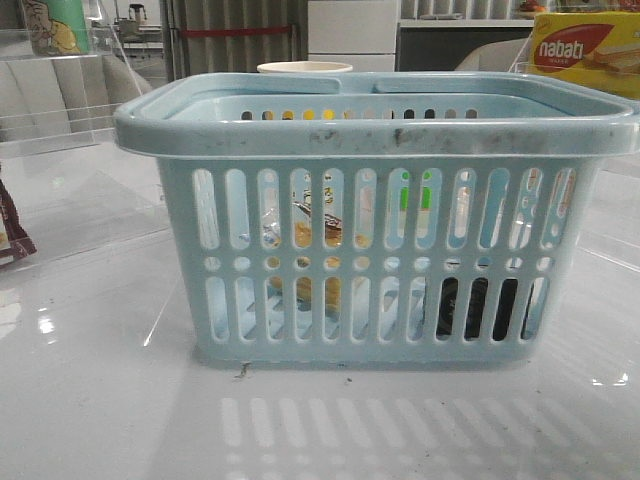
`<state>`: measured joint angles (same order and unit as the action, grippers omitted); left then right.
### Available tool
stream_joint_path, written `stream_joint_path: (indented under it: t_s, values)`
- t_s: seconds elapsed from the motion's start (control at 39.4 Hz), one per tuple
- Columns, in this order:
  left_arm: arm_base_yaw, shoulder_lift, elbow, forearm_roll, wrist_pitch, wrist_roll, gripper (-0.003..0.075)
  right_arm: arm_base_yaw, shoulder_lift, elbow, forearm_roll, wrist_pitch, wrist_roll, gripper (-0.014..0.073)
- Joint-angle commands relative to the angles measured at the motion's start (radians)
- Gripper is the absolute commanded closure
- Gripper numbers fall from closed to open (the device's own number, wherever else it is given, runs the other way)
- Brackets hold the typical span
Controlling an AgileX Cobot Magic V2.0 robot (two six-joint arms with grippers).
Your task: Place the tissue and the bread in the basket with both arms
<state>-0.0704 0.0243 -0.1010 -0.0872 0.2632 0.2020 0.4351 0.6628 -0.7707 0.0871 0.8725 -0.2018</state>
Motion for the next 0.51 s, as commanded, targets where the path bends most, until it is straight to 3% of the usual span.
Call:
stream_joint_path:
  t_s: [0.0, 0.13, 0.48]
  values:
    - [0.009, -0.017, 0.039, -0.021, -0.200, -0.013, 0.0629, -0.003, -0.001, -0.026, 0.002, -0.062, 0.000, 0.0540]
    - [0.013, -0.046, 0.106, -0.021, -0.314, -0.013, 0.0629, -0.003, -0.001, -0.026, 0.002, -0.063, 0.000, 0.0540]
    - [0.021, -0.051, 0.107, -0.021, -0.307, -0.013, 0.0629, -0.003, -0.001, -0.026, 0.002, -0.063, 0.000, 0.0540]
